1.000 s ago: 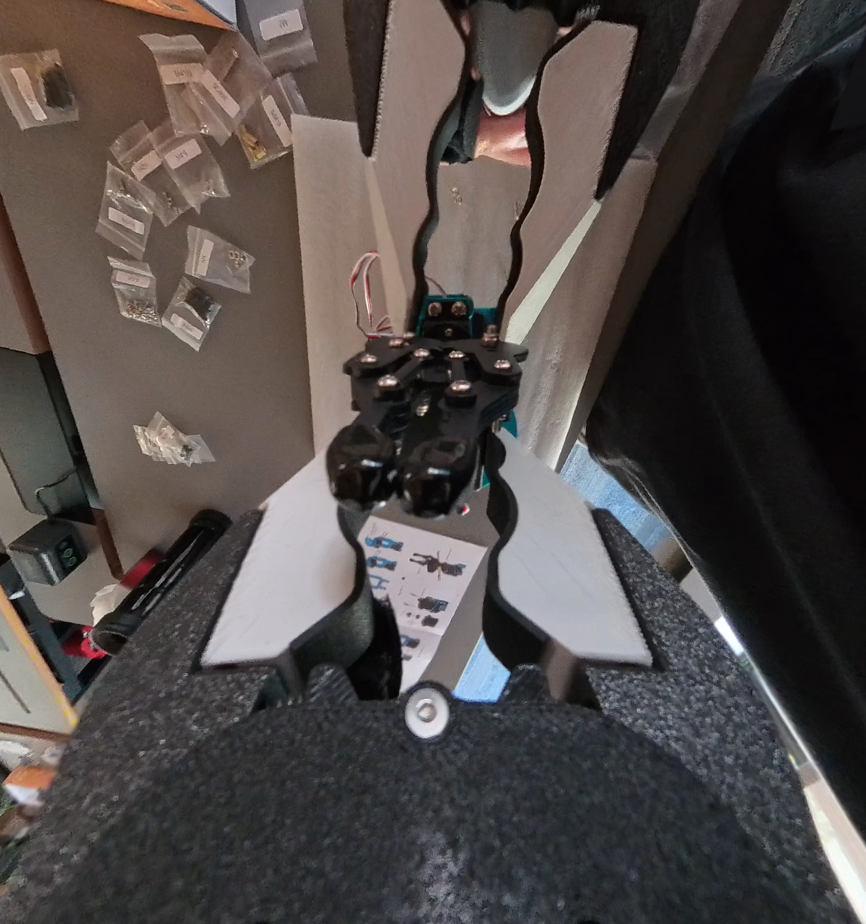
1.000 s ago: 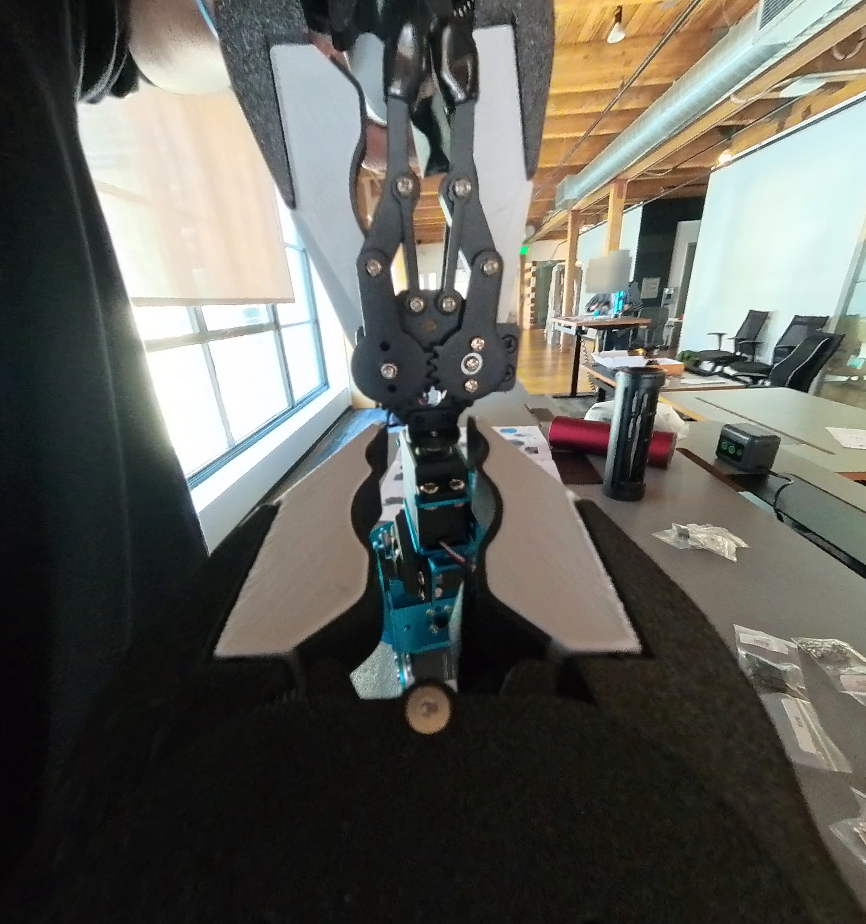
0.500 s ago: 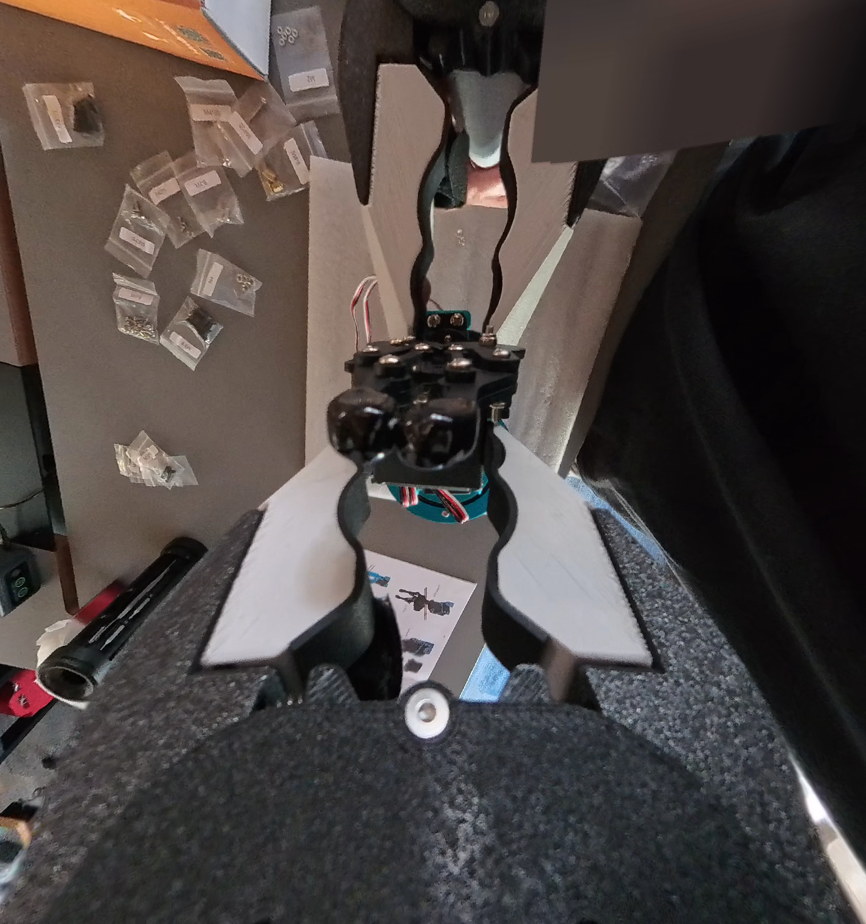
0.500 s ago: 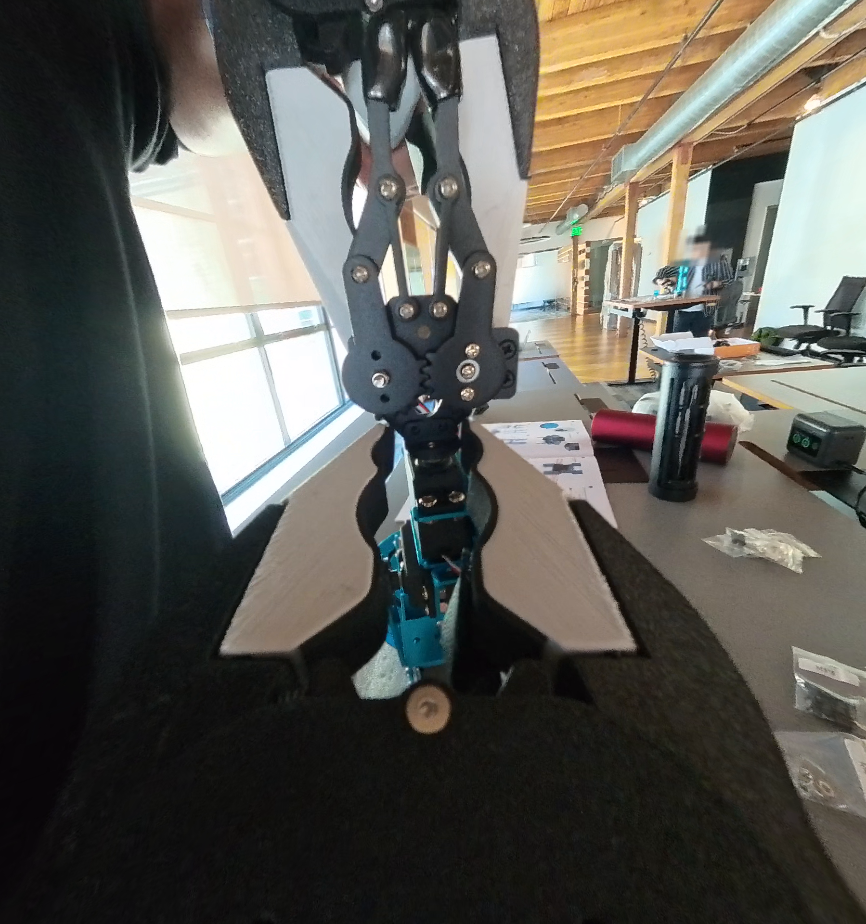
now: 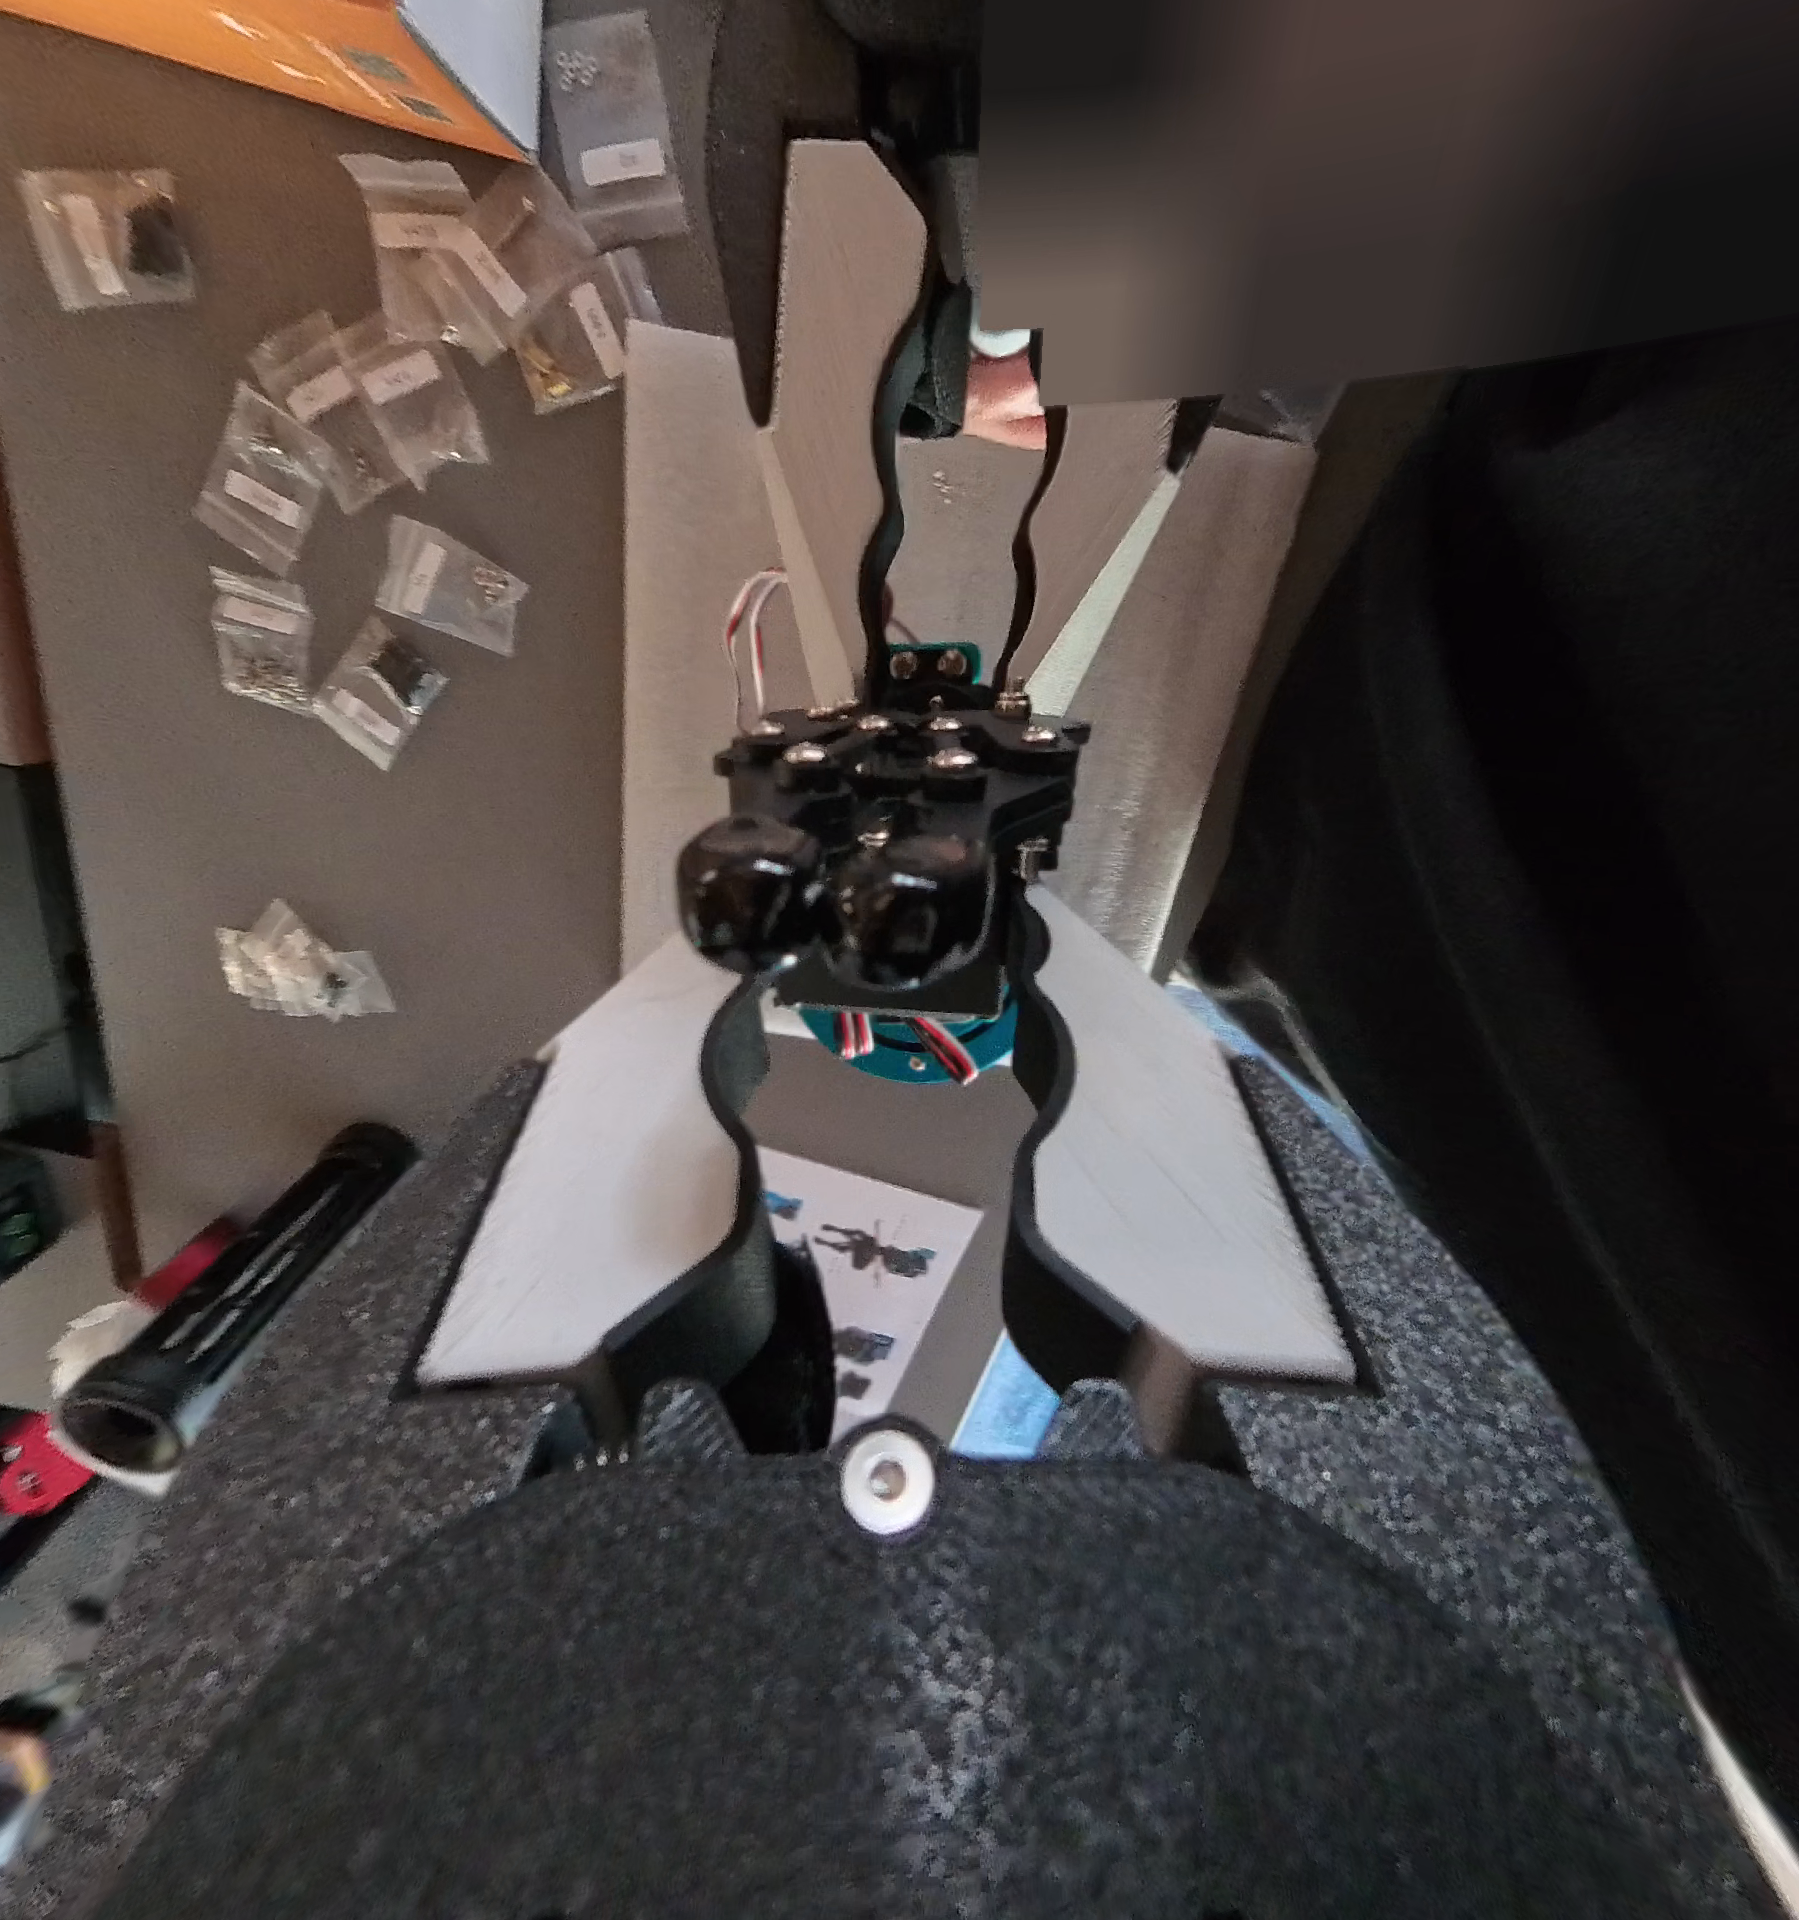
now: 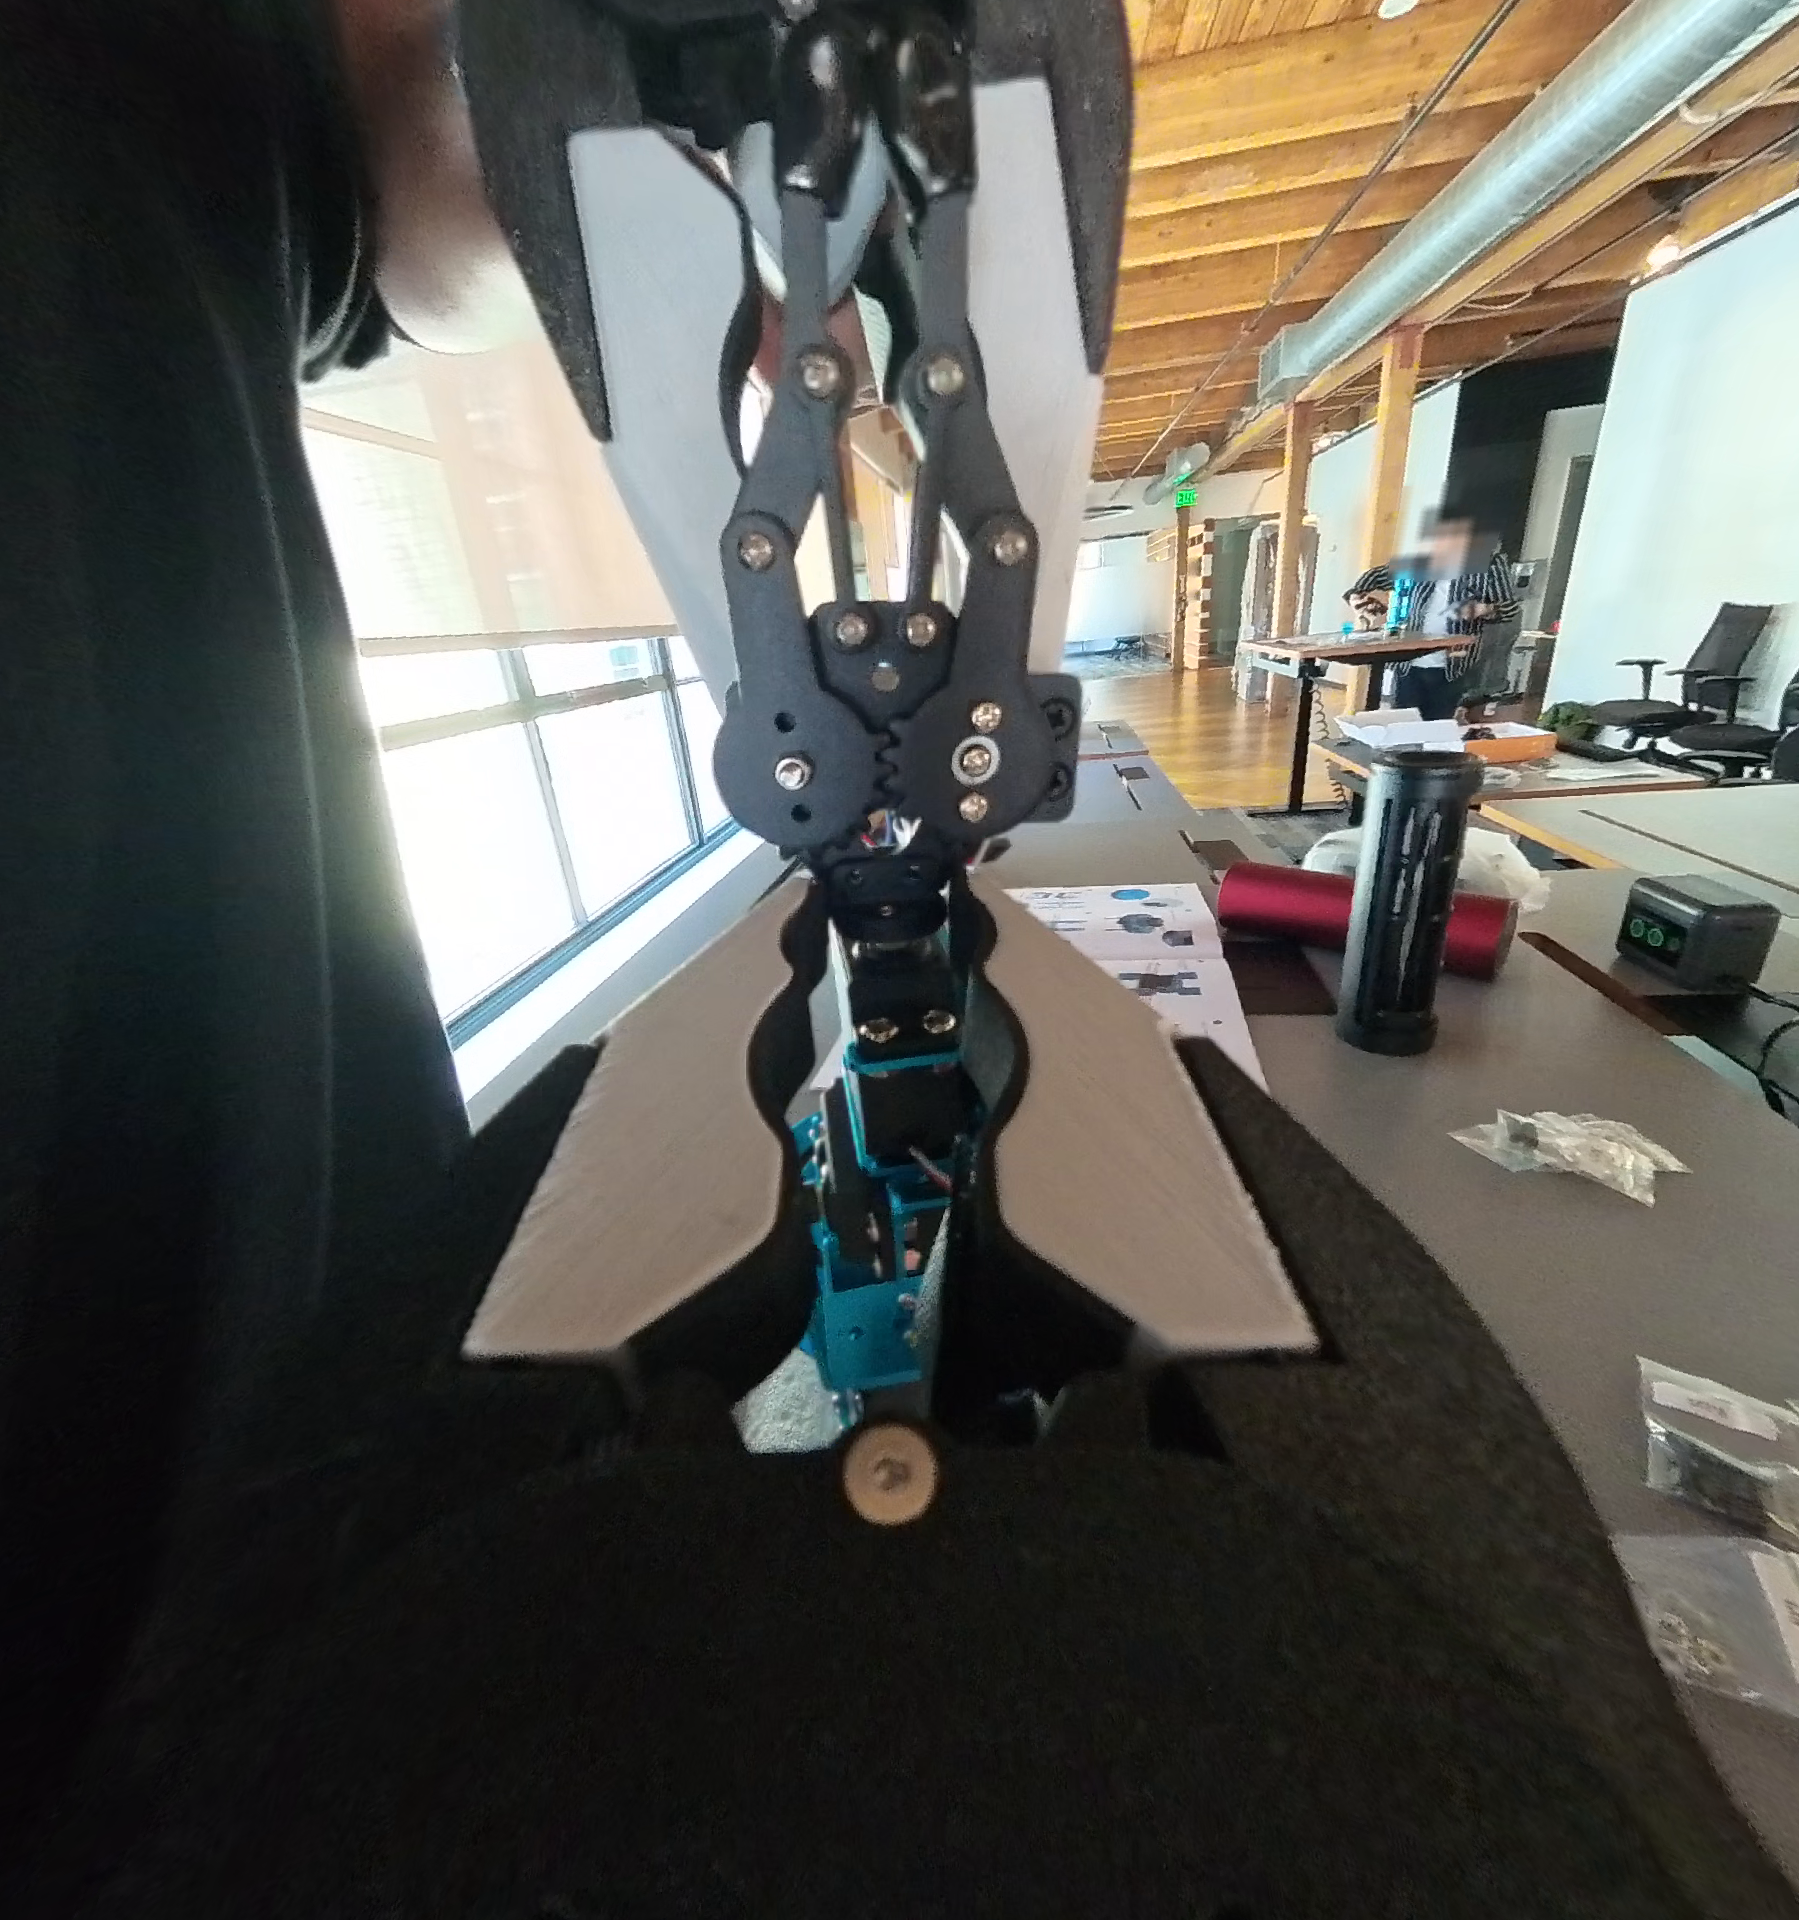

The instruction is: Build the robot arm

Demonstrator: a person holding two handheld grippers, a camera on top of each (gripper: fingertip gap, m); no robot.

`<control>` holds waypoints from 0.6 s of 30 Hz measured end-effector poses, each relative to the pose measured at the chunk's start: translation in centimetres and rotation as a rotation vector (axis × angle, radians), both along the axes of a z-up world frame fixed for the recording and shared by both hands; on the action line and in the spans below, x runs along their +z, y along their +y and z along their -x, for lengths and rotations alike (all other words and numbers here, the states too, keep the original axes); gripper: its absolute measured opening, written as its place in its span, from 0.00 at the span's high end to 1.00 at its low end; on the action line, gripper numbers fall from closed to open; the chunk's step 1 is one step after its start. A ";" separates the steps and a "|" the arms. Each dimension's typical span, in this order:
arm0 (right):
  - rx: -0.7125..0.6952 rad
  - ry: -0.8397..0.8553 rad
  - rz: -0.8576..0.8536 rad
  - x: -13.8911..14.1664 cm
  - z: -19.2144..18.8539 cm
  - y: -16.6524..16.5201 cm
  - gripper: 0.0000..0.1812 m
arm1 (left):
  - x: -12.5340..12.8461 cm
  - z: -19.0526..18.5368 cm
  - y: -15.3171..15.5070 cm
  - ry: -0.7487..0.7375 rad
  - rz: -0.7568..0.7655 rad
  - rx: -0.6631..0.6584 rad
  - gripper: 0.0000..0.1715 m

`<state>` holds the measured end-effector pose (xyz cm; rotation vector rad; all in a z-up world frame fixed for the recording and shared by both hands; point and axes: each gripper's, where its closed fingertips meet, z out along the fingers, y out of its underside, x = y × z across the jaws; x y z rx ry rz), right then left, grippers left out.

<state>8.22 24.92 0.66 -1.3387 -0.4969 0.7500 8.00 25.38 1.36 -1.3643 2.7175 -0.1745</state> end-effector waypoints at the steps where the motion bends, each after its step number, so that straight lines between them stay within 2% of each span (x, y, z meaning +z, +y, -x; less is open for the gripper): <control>1: 0.000 0.007 0.003 0.0 0.1 0.0 0.88 | 0.0 0.1 0.0 0.015 0.020 0.009 0.74; 6: -0.027 0.044 -0.006 0.0 -0.1 0.2 0.88 | 0.0 -0.2 0.1 -0.004 0.013 -0.001 0.74; 18: -0.039 -0.017 -0.042 -0.1 0.0 0.0 0.89 | 0.0 -0.2 -0.2 -0.120 -0.012 -0.026 0.73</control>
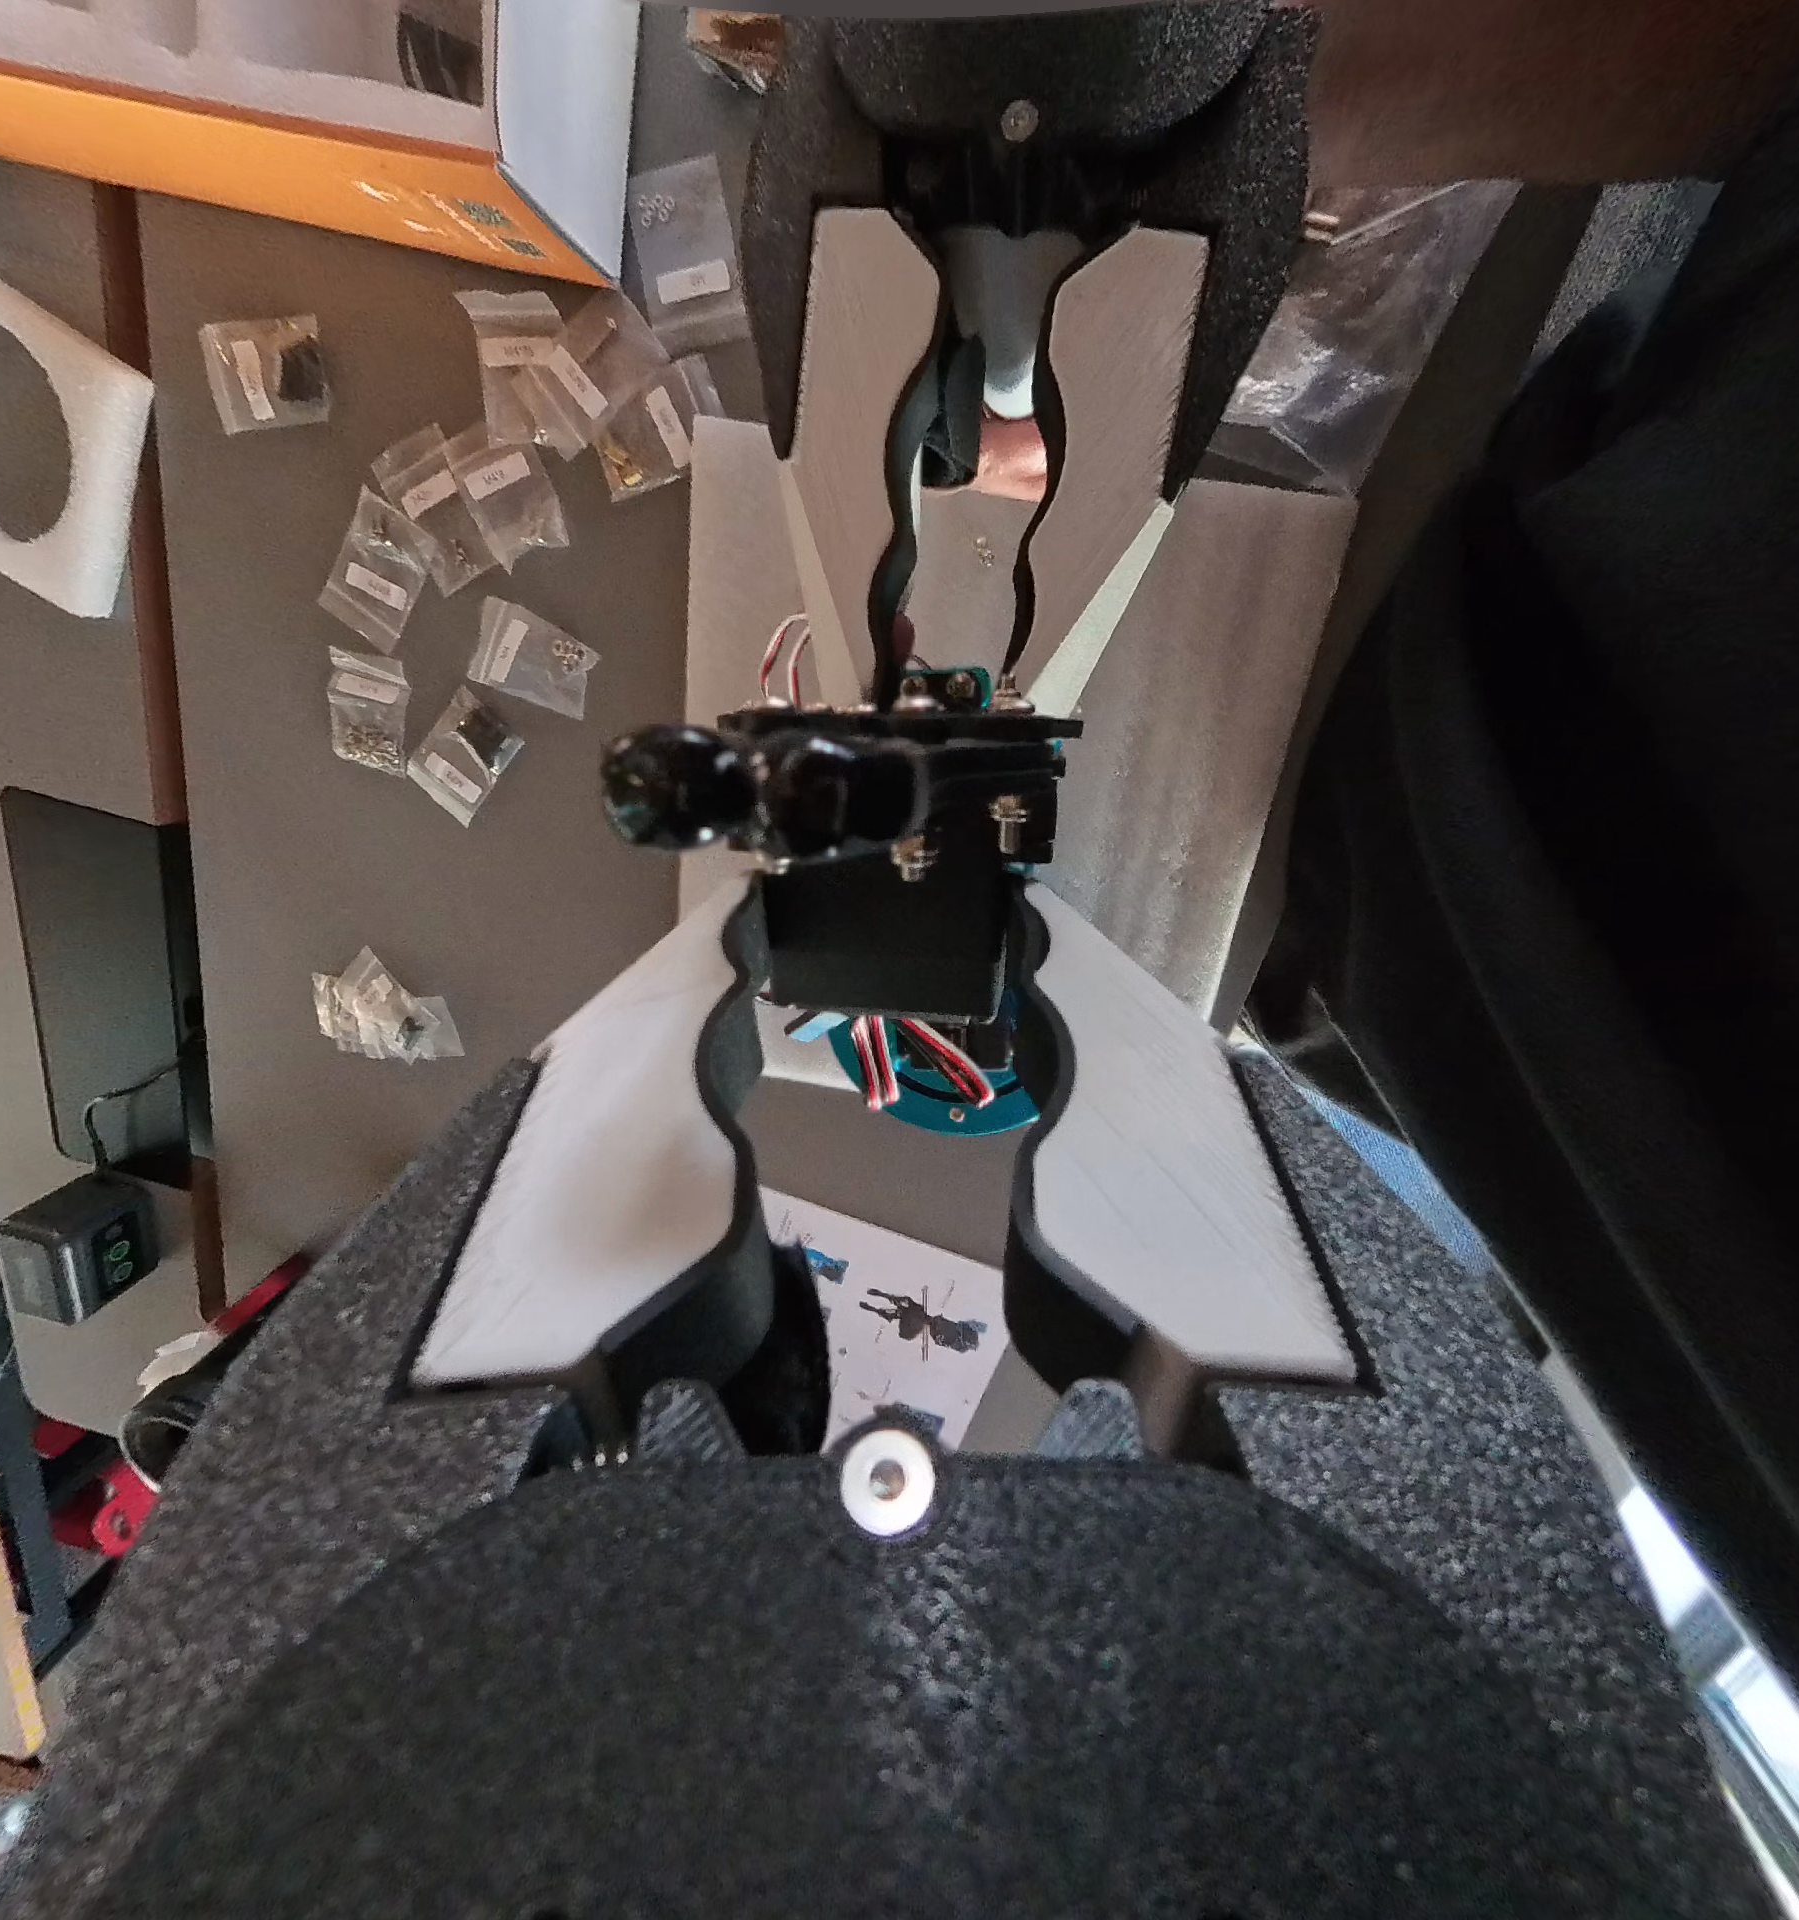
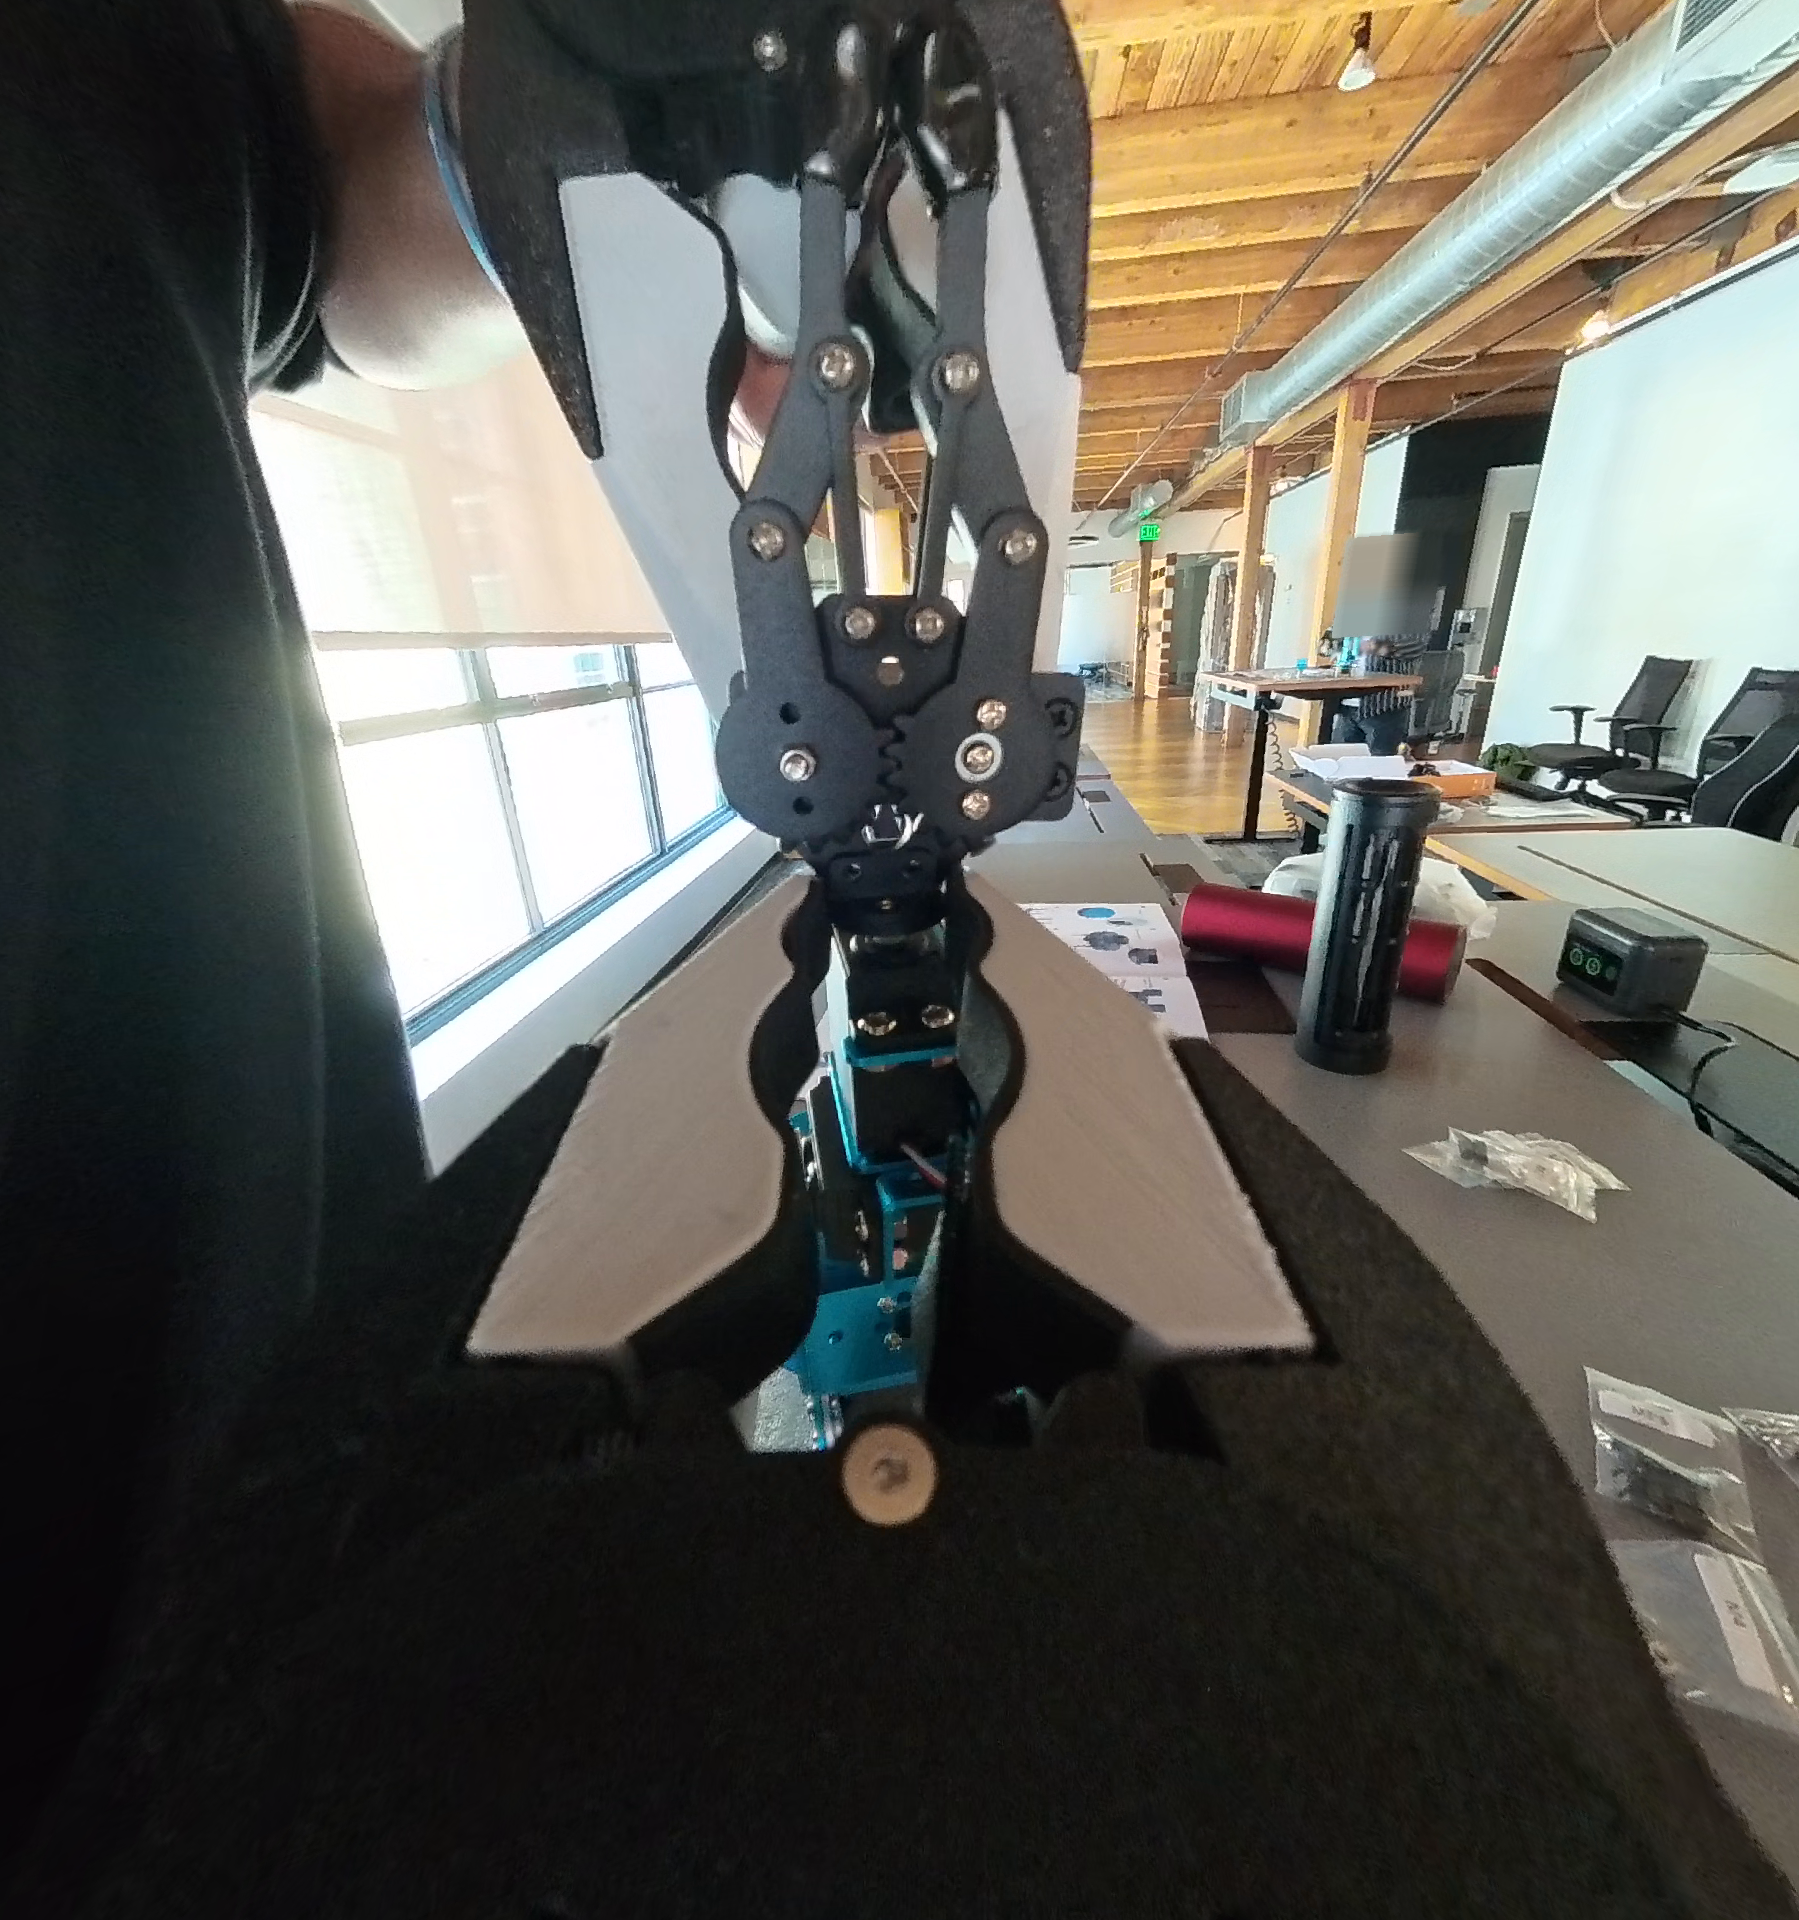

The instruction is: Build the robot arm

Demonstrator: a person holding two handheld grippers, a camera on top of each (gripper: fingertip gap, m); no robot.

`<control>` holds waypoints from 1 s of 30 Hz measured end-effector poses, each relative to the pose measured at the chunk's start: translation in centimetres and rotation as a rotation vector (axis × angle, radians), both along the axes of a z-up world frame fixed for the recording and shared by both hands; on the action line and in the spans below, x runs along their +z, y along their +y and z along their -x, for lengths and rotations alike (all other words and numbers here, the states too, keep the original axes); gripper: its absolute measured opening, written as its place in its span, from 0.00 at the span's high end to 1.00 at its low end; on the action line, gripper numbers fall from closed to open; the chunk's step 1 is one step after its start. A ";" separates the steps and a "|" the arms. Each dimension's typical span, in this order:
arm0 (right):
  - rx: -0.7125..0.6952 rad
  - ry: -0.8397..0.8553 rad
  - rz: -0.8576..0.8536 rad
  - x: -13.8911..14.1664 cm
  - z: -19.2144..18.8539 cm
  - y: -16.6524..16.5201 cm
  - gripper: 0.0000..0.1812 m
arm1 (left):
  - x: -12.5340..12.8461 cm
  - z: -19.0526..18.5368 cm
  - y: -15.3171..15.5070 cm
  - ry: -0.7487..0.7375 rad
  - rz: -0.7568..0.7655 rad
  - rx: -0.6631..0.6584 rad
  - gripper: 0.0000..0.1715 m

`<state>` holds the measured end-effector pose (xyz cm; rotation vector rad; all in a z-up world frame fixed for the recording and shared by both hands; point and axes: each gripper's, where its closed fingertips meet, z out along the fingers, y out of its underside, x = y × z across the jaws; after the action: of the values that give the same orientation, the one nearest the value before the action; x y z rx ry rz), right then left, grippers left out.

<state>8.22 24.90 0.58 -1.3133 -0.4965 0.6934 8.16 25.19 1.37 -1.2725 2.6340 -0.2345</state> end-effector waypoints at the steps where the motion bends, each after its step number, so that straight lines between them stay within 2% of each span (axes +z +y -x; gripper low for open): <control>1: -0.002 -0.007 -0.003 0.0 0.0 0.0 0.89 | 0.0 0.0 0.0 -0.012 0.003 0.002 0.73; 7: -0.005 -0.035 0.003 0.1 0.3 0.2 0.89 | -0.3 -0.1 0.2 -0.098 0.059 0.095 0.71; 13: 0.012 -0.053 0.006 0.1 0.5 0.2 0.89 | 0.0 -0.1 0.0 -0.216 0.189 0.137 0.71; 19: 0.030 -0.051 0.007 0.1 0.4 0.1 0.89 | 0.3 -0.4 -0.2 -0.375 0.273 0.066 0.69; 21: 0.039 -0.058 0.013 0.0 0.3 -0.1 0.89 | 0.4 -0.1 -0.8 -0.380 0.297 -0.008 0.66; 23: 0.043 -0.080 0.018 0.0 0.5 -0.1 0.89 | 0.4 0.3 -0.6 -0.350 0.243 -0.059 0.66; 27: 0.042 -0.103 0.032 0.0 0.7 0.1 0.89 | 2.3 0.8 -0.5 -0.388 0.220 -0.088 0.63; 30: 0.053 -0.090 0.023 0.0 0.7 0.0 0.89 | 4.2 1.4 -0.4 -0.511 0.368 -0.013 0.62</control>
<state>7.52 24.91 0.62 -1.3615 -0.5995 0.6878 6.74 24.84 5.60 -1.1007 2.2159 -0.9457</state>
